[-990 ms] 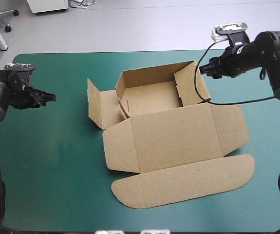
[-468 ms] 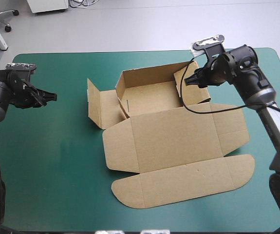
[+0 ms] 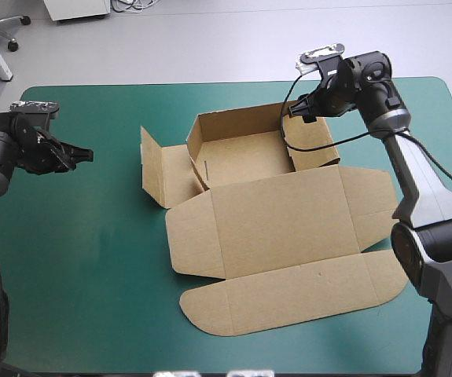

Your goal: Fold the box

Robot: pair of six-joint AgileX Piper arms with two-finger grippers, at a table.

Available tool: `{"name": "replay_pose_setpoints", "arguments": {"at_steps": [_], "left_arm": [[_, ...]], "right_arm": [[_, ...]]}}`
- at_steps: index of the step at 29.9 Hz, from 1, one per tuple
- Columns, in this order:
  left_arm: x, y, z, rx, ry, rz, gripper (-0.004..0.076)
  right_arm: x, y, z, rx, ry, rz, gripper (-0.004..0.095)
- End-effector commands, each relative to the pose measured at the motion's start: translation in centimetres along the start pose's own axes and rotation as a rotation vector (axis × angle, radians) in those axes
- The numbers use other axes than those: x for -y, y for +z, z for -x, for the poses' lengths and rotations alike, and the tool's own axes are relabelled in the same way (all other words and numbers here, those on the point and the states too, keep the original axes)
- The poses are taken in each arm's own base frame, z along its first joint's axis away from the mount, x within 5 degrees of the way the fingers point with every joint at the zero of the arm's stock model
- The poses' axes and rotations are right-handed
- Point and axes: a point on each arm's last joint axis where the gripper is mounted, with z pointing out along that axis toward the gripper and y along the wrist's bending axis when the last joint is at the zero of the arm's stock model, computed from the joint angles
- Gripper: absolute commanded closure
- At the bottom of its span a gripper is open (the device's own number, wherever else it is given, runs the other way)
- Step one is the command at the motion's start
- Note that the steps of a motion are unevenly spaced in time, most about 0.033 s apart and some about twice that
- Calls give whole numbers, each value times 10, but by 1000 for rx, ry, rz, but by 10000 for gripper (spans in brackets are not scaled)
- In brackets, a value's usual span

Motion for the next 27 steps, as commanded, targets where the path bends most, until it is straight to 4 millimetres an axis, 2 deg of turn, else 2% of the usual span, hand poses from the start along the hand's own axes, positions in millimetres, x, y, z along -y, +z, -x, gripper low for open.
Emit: {"name": "replay_pose_setpoints", "arguments": {"at_steps": [1,7,10,14,19,25,27], "left_arm": [[1,-24,8,116,-6,-5,491],[2,-24,9,123,-2,-19,491],[2,-24,9,124,-2,-25,498],[3,-24,10,139,-3,-30,527],[3,-24,11,144,-4,-31,543],[3,-24,11,144,-4,-31,543],[3,-24,11,142,-4,-31,543]], "right_arm": [[14,-7,9,79,-2,-39,217],[29,33,-2,-17,74,-22,211],[29,47,-7,-67,87,-2,222],[23,62,-10,-81,107,57,285],[22,71,-11,-89,109,71,432],[22,71,-10,-77,113,65,712],[22,71,-10,-77,113,65,773]]}}
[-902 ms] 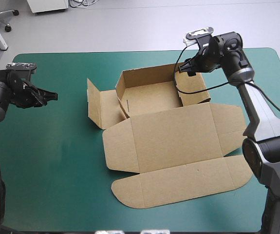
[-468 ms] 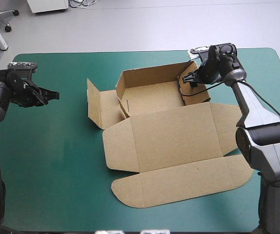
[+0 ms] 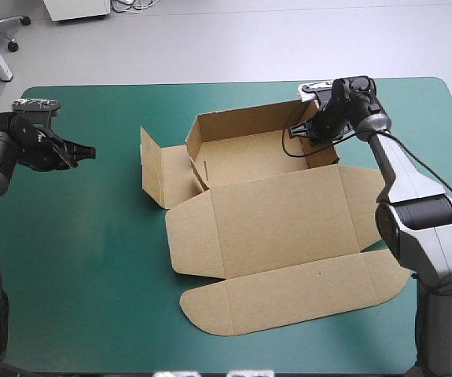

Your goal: Fold the box

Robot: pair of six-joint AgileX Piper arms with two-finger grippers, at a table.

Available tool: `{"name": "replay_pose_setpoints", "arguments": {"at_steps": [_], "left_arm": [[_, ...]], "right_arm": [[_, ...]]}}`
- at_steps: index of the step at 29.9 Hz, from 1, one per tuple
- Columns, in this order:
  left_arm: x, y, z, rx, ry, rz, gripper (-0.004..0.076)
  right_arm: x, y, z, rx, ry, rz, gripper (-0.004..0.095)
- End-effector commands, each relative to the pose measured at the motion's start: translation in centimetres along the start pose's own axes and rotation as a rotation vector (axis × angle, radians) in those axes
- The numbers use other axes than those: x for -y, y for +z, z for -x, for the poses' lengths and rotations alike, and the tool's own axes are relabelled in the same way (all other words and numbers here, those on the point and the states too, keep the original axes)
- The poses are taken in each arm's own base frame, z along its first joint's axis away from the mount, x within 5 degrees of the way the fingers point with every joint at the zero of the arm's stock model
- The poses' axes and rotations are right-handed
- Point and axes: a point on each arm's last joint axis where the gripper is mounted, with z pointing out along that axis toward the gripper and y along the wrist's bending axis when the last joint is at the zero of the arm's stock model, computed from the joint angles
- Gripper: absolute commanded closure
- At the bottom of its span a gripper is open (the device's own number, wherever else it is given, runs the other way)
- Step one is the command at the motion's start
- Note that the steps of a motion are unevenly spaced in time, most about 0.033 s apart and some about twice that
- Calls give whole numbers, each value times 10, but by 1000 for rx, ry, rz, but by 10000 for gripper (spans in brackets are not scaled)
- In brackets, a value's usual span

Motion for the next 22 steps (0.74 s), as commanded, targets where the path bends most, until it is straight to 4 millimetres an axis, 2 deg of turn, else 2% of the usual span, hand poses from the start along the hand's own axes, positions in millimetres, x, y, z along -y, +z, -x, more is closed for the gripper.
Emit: {"name": "replay_pose_setpoints", "arguments": {"at_steps": [1,7,16,19,22], "left_arm": [[1,-24,9,110,-7,-2,543],[1,-24,7,96,-7,-3,543],[1,-24,7,94,-3,-3,543],[1,-24,7,92,10,-3,543],[1,-24,7,88,8,-4,543]], "right_arm": [[0,-43,13,136,-6,-5,800],[0,-43,13,132,-3,-2,907],[2,-44,10,106,37,-4,922],[2,-57,11,132,35,-11,922],[3,-79,12,179,34,-16,922]]}}
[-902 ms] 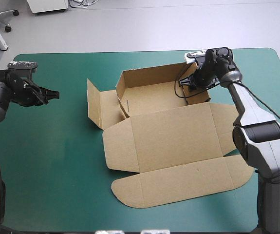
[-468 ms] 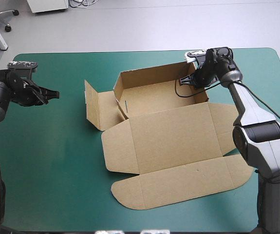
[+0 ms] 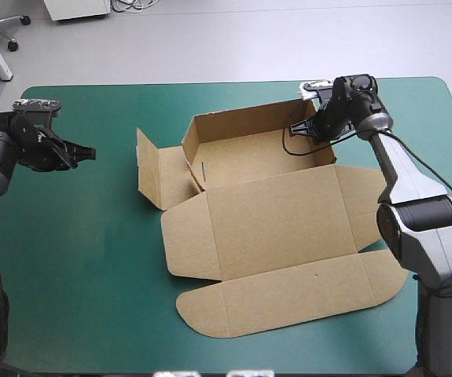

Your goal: Fold the box

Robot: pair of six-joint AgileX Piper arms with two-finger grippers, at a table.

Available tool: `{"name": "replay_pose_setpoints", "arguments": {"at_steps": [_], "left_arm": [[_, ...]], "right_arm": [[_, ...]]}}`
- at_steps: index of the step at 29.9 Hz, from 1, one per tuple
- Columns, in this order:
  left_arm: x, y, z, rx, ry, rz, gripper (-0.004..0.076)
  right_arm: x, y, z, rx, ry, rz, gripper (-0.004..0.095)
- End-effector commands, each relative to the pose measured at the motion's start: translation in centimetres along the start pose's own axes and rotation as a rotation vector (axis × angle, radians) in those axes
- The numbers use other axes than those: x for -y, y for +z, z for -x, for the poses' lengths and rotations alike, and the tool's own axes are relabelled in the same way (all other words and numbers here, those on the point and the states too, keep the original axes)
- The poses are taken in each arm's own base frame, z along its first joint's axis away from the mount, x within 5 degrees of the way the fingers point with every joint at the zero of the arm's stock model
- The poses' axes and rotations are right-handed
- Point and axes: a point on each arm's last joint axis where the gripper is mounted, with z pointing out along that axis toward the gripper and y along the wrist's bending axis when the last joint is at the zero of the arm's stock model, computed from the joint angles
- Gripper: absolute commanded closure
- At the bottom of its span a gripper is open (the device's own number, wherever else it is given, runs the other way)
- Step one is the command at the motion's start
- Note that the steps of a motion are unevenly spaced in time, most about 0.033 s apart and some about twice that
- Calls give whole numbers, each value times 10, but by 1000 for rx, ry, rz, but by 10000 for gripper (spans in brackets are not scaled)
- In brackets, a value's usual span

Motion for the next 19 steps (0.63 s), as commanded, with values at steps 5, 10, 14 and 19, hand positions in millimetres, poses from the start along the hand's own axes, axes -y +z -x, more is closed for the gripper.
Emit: {"name": "replay_pose_setpoints", "arguments": {"at_steps": [5,10,14,19], "left_arm": [[1,-24,7,93,-1,0,543],[1,-24,7,95,-1,0,543],[0,-23,6,79,3,5,543],[-1,-23,5,74,14,16,543]], "right_arm": [[11,-104,10,223,22,-19,922],[22,-147,4,287,55,-7,923],[27,-187,-4,360,55,3,922],[27,-251,-23,495,56,79,923]]}}
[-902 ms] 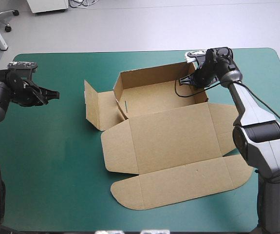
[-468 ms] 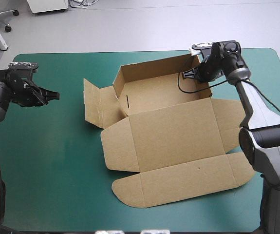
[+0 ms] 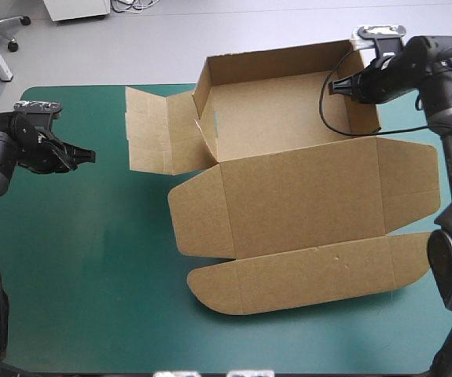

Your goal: Fold the box

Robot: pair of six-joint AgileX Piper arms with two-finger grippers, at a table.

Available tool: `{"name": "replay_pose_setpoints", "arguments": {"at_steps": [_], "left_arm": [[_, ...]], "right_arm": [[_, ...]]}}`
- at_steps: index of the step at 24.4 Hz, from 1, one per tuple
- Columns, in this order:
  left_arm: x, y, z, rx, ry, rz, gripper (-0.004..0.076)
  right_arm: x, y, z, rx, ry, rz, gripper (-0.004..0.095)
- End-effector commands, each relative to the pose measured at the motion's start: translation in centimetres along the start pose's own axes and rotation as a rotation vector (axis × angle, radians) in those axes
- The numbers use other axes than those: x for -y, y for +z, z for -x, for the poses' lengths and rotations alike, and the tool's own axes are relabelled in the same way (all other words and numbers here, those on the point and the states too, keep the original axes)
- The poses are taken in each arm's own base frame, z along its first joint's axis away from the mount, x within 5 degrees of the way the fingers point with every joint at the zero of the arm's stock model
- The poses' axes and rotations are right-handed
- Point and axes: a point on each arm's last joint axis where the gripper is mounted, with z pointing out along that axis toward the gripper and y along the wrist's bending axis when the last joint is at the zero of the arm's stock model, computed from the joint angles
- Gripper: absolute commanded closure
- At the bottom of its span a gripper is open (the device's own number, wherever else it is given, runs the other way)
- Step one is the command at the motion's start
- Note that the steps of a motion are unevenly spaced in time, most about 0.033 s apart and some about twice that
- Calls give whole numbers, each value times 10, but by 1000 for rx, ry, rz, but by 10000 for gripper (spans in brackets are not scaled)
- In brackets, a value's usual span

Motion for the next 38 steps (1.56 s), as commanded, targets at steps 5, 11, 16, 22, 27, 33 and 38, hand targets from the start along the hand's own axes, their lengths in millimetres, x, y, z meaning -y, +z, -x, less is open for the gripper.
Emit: {"name": "replay_pose_setpoints", "arguments": {"at_steps": [5,11,16,22,27,33,38], "left_arm": [[2,-22,6,96,-12,-12,543],[11,-10,-1,88,-16,-106,543],[34,-4,-15,99,-39,-348,543],[68,-15,-38,200,-27,-735,543],[91,-50,-48,319,25,-1159,543],[94,-59,-46,341,-1,-1269,543],[95,-67,-48,362,16,-1267,530]], "right_arm": [[-16,-131,1,302,-29,73,927],[-25,-176,-21,354,-59,68,927],[-27,-183,-59,325,-80,63,927],[-28,-158,-91,363,-12,125,927],[-26,-144,-87,369,2,130,927],[-24,-136,-84,363,-3,119,927],[-21,-131,-81,372,-4,100,927]]}}
